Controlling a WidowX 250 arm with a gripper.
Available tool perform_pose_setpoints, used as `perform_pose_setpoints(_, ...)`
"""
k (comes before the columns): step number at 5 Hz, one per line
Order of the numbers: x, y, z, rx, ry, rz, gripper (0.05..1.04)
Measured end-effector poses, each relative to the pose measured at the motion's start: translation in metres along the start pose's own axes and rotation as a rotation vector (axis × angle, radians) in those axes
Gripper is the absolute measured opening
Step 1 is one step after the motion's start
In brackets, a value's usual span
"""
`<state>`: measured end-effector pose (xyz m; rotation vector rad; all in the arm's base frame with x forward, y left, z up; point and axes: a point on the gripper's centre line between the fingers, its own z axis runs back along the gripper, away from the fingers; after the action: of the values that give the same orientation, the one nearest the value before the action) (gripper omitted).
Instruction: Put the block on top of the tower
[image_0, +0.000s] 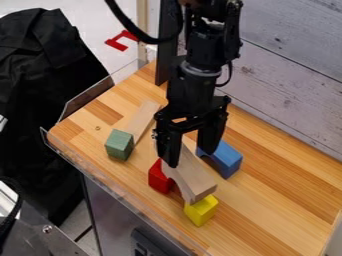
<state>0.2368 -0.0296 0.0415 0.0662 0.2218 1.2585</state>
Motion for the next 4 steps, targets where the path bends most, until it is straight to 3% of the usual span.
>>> perform_pose_setpoints(1,0.000,-0.003,0.004,-0.010,0.002,-0.001,1.002)
perform_pose_setpoints(2,0.000,-0.017,0.038,-0.109,-0.025,-0.042,0.999)
perform_pose_setpoints(3,0.001,-0.024,0.058,-0.133,-0.061,-0.169,0.999)
perform_pose_setpoints(4,-0.001,-0.023,0.058,-0.096,-0.061,-0.410,0.999)
